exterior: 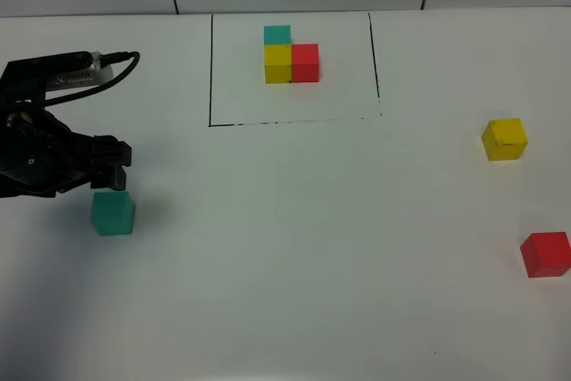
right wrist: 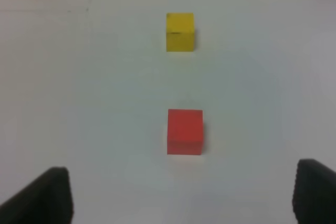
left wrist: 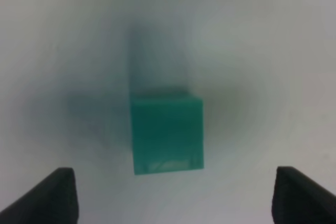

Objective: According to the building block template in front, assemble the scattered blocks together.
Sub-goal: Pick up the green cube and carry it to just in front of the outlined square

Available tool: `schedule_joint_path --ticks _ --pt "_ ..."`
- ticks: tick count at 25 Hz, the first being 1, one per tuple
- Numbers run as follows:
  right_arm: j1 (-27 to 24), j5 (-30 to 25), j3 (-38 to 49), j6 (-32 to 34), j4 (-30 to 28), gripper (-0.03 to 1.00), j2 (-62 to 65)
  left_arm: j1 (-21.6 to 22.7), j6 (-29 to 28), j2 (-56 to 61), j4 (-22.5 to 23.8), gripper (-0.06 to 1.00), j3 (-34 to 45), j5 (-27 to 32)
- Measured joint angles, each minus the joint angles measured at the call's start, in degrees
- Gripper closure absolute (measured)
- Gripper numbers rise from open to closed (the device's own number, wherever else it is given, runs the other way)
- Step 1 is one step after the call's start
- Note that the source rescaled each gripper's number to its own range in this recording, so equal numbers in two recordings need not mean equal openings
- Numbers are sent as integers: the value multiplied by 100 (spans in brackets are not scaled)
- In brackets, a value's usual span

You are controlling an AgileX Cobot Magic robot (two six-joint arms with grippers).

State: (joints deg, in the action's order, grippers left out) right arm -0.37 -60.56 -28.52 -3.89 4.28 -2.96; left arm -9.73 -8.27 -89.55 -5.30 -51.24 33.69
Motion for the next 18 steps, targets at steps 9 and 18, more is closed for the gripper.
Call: schedule_joint_path --ticks 9,18 --pt "0 0 0 4 0 23 0 -1 -32 -275 -101 -2 -100 248" --pt "0 0 0 -1 0 23 0 -1 -50 -1004 -101 -2 -442 385"
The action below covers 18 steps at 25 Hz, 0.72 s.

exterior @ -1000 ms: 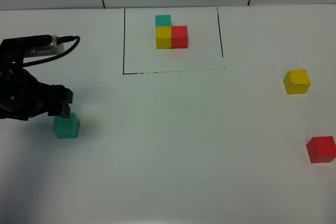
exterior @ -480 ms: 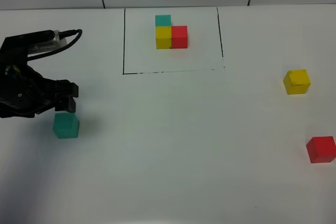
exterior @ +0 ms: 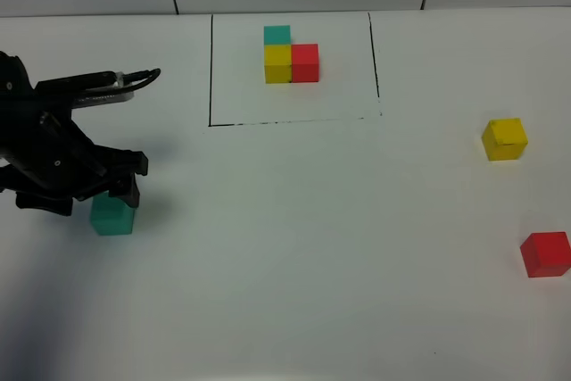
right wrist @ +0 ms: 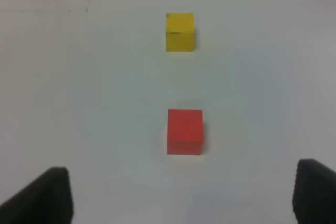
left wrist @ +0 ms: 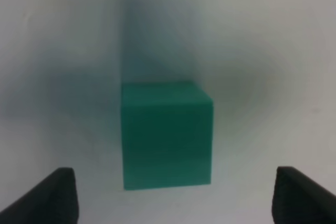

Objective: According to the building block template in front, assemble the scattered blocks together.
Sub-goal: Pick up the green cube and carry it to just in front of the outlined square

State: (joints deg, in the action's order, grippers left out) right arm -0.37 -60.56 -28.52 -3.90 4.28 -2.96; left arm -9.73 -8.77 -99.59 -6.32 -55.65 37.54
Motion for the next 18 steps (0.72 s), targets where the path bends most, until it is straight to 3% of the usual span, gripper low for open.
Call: schedule_joint_path --ticks 18 --pt "0 0 0 13 0 23 0 0 -78 -719 147 -2 -130 -302"
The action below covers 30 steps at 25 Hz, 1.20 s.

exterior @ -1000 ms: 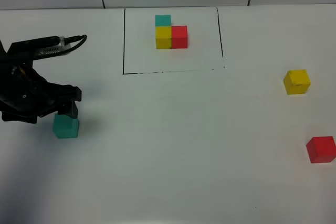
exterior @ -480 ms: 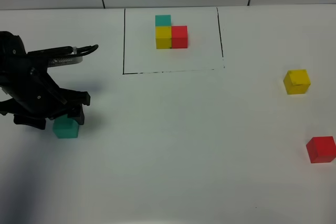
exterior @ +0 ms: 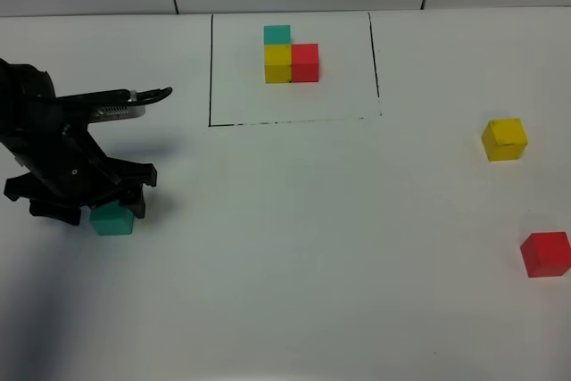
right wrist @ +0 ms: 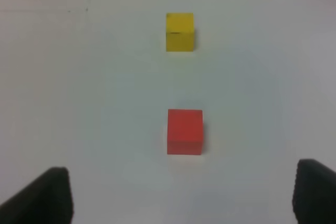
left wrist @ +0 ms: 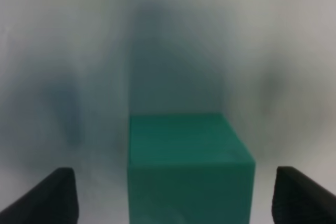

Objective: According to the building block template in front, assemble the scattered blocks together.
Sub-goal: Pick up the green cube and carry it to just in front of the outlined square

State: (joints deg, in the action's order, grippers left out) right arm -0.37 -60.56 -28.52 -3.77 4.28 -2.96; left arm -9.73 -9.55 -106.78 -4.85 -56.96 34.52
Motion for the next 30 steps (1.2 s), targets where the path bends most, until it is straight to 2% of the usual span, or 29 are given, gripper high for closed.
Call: schedule_joint_path --ticks 2,5,8,11,12,18,21,26,30 --pt "0 0 0 0 0 23 0 0 -10 -16 0 0 0 -52" --pt "0 0 0 0 0 23 0 0 -18 -16 -5 14 0 -97" --pt "0 0 0 0 0 23 0 0 -29 -16 -5 42 0 -120" --pt "0 0 0 0 0 23 0 0 -34 -16 -11 83 0 -120" --pt "0 0 0 0 0 23 0 0 -34 -16 -11 93 0 -120" --pt "0 0 0 0 0 23 0 -5 -40 -16 -22 93 -11 -112" --pt "0 0 0 0 0 23 0 -5 43 -9 -22 93 -210 93" --pt "0 0 0 5 0 23 0 -25 567 16 -17 93 -845 742" --pt "0 0 0 5 0 23 0 -268 1126 -22 4 93 -1411 1184"
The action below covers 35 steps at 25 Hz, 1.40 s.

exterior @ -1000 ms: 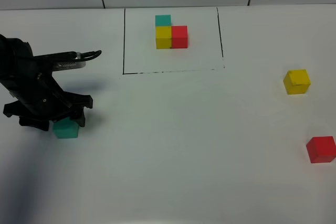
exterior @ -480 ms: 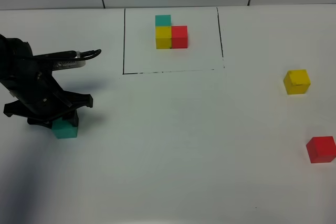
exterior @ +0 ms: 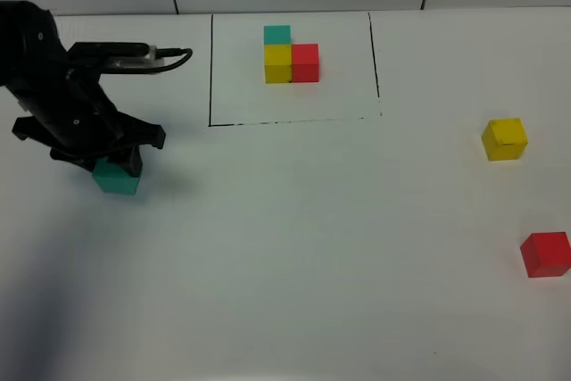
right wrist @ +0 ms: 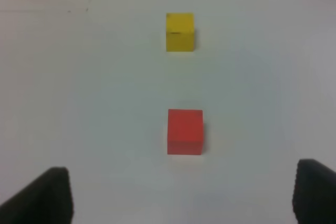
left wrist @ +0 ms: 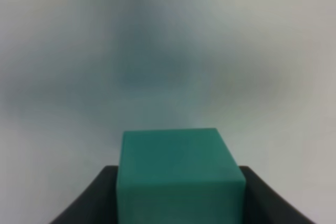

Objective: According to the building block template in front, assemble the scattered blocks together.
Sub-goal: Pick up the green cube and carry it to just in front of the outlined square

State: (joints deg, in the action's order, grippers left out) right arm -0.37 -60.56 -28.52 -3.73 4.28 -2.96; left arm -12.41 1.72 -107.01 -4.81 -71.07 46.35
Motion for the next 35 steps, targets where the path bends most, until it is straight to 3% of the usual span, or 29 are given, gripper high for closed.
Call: schedule_joint_path --ticks 5,10,16,22,30,35 --pt "0 0 0 0 0 23 0 -717 1012 -476 193 93 -943 781" --pt "0 0 0 0 0 23 0 -1578 1674 -1223 962 93 -2082 1514" --pt "0 0 0 0 0 23 0 -2383 3018 -2102 1293 93 -3364 1781" --pt "0 0 0 0 0 23 0 -2645 4016 -2771 1063 93 -4473 2008" --pt "0 0 0 0 0 23 0 -2645 4426 -3203 294 93 -5453 2094" --pt "0 0 0 0 0 23 0 -2650 4641 -3354 207 93 -5499 2197"
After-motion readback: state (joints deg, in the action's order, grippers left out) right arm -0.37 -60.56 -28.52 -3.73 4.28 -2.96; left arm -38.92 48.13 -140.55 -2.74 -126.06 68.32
